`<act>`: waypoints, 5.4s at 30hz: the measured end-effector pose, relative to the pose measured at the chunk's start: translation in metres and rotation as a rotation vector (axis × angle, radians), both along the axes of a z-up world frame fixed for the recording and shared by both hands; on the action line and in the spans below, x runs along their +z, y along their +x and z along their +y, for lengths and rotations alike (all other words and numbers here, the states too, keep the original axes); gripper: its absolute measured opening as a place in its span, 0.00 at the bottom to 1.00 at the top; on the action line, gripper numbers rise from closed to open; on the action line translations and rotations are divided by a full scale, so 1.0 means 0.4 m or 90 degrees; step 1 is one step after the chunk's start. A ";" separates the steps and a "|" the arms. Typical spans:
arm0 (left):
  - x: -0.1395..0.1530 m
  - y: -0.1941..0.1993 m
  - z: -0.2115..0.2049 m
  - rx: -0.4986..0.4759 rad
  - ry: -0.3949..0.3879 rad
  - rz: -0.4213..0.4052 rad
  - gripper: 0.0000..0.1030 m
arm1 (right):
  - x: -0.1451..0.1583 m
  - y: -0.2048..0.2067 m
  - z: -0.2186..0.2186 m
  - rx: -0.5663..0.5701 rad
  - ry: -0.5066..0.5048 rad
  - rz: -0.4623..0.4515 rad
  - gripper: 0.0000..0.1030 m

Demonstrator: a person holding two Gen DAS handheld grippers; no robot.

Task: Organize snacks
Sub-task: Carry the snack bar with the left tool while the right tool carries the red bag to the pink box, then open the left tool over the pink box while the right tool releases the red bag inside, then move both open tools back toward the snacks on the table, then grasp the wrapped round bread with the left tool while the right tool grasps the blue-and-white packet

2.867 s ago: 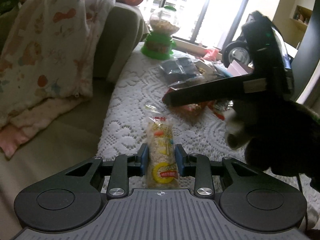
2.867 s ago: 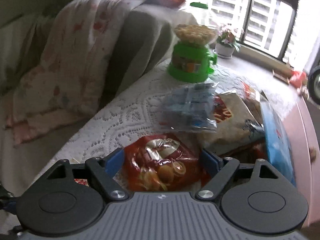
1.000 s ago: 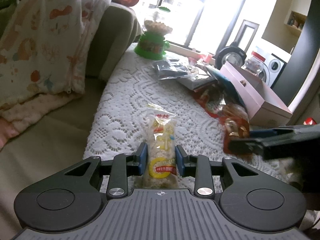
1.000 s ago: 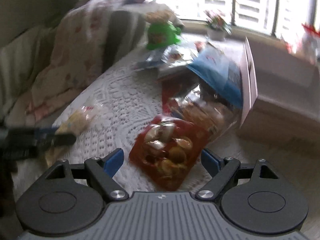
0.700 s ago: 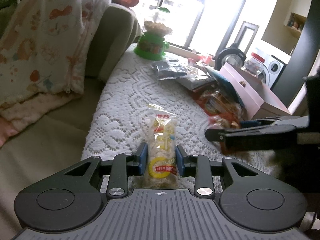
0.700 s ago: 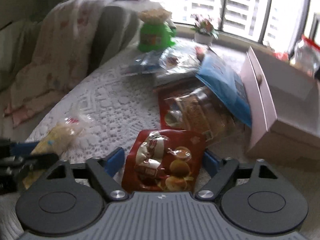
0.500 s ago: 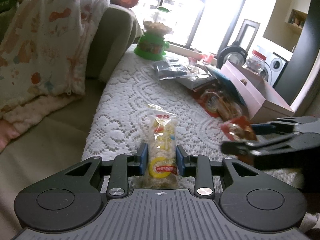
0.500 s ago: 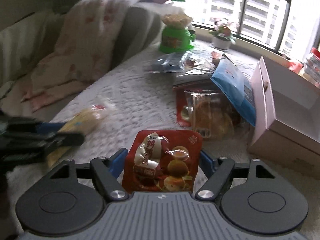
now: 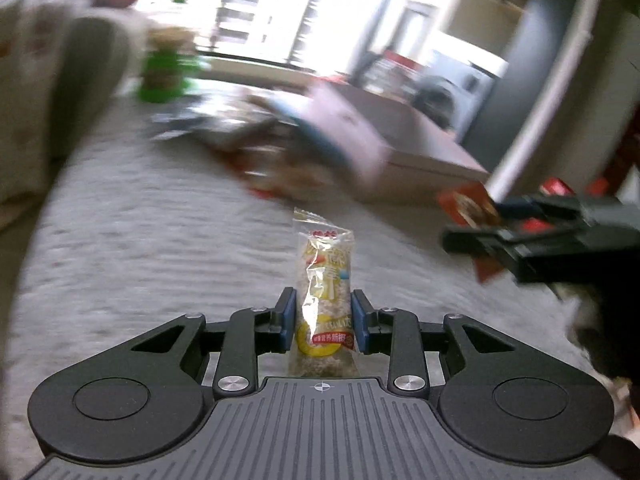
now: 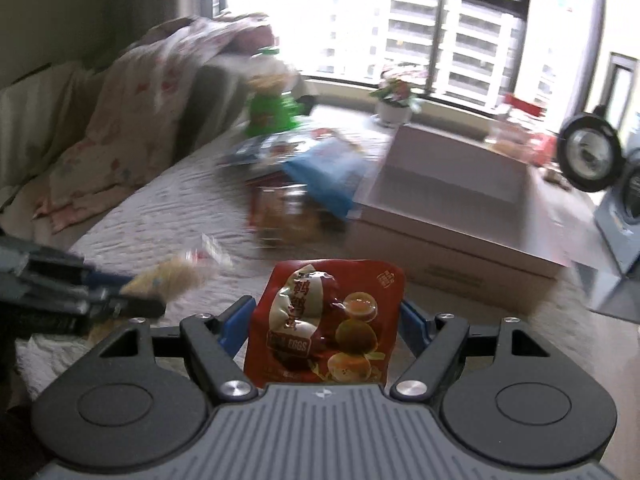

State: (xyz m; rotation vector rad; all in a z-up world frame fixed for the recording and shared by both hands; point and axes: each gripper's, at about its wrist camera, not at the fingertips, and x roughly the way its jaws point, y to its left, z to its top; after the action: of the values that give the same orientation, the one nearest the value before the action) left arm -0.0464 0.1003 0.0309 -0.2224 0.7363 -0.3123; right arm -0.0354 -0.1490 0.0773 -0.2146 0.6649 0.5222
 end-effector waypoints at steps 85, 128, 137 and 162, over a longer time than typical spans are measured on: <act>-0.008 0.245 0.189 0.174 -0.133 0.038 0.29 | -0.052 0.518 0.422 0.078 -0.155 0.112 0.15; 0.098 0.638 -0.005 0.088 0.012 0.004 0.29 | -0.158 0.129 0.003 -0.010 0.135 0.048 0.72; 0.004 0.705 -0.068 -0.025 0.175 0.044 0.26 | -0.165 0.134 -0.073 -0.034 0.238 0.083 0.74; 0.091 0.126 0.163 0.046 0.061 0.052 0.26 | -0.167 0.122 -0.026 -0.002 0.158 0.058 0.83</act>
State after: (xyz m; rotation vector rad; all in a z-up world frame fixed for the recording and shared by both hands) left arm 0.0040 0.1654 0.0674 -0.1716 0.8206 -0.1994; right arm 0.0135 -0.1593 0.0104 0.0442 0.6820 0.6083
